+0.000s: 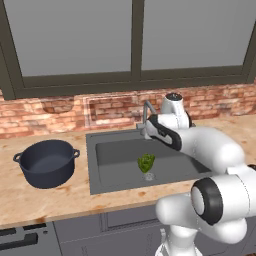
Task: Dump the lettuce from the pot into the sink. Then turn on the water and wash the lettuce. Then turn off the water and put the lettuce back in the pot.
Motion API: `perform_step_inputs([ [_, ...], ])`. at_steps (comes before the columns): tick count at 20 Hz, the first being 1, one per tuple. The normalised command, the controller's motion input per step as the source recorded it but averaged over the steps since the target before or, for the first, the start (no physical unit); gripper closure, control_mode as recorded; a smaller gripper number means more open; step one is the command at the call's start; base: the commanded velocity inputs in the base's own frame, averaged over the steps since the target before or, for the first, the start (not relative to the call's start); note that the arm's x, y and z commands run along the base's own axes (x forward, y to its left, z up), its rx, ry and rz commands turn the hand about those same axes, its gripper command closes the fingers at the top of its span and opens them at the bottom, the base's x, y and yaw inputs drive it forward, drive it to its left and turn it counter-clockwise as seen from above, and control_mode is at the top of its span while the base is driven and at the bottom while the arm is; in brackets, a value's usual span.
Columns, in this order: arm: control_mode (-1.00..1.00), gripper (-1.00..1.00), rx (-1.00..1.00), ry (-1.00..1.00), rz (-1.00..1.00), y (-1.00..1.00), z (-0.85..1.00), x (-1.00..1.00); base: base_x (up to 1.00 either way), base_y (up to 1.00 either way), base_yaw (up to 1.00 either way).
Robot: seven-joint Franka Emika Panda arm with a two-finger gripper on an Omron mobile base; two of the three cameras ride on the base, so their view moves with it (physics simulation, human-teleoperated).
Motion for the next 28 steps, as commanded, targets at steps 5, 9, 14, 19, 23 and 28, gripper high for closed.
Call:
perform_step_inputs([
  [5,-1.0,-1.0,0.0,-0.04,-0.08,0.28,-0.21,0.24,0.0,0.0,0.0],
  [9,-1.0,-1.0,0.0,0.0,-0.06,0.13,-0.09,0.31,0.0,0.0,0.0],
  [14,-1.0,-1.0,0.0,0.0,-0.05,0.05,-0.14,0.23,0.0,0.0,0.0],
  [19,-1.0,-1.0,0.0,0.0,-0.03,0.0,-0.2,0.21,0.0,0.0,0.0],
  [23,-1.0,-1.0,0.0,0.0,-0.01,0.0,-0.21,0.16,0.0,0.0,0.0],
  [28,-1.0,-1.0,0.0,0.0,0.0,0.0,-0.27,0.13,0.0,0.0,0.0],
])
